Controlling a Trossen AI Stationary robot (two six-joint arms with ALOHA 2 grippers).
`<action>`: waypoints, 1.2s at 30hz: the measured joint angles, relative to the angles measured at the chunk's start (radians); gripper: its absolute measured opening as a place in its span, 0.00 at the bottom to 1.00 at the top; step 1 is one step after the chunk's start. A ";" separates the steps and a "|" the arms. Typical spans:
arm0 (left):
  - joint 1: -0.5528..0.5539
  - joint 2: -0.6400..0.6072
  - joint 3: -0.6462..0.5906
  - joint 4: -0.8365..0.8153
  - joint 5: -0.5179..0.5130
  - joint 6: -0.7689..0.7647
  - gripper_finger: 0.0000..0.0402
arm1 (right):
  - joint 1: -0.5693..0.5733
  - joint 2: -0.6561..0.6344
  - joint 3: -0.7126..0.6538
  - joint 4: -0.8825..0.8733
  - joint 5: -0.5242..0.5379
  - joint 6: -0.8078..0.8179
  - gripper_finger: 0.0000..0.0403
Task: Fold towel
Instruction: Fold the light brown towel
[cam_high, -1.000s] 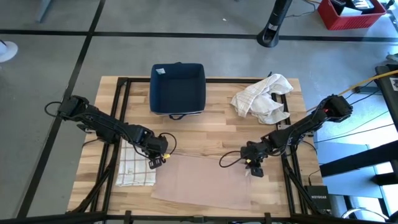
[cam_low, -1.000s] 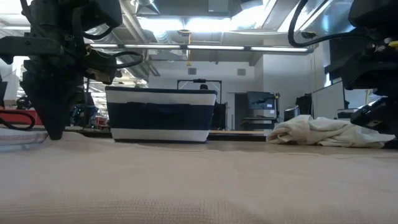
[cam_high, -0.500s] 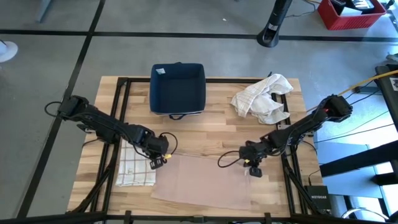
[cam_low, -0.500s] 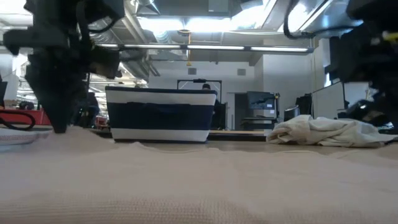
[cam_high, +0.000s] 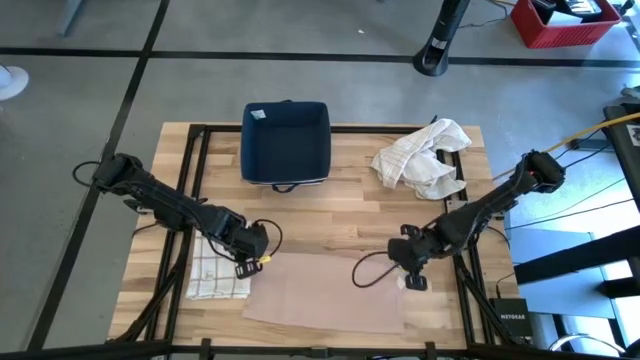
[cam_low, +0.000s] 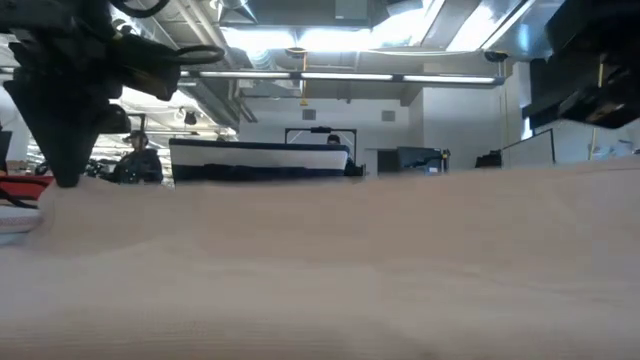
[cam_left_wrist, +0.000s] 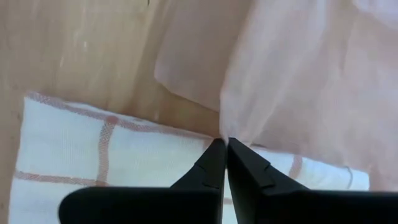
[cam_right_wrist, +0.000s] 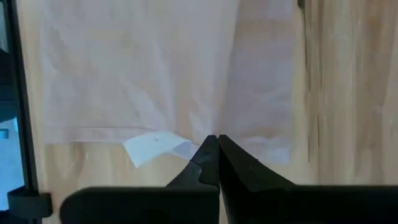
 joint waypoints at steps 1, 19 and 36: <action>-0.003 0.000 0.000 0.002 -0.010 -0.003 0.02 | 0.019 0.000 0.007 -0.017 0.014 0.028 0.00; -0.003 0.000 0.000 0.040 -0.268 -0.028 0.00 | 0.103 0.000 -0.063 -0.153 0.332 0.181 0.00; -0.001 0.017 -0.055 0.120 -0.441 -0.021 0.01 | 0.102 0.068 -0.125 -0.186 0.424 0.265 0.00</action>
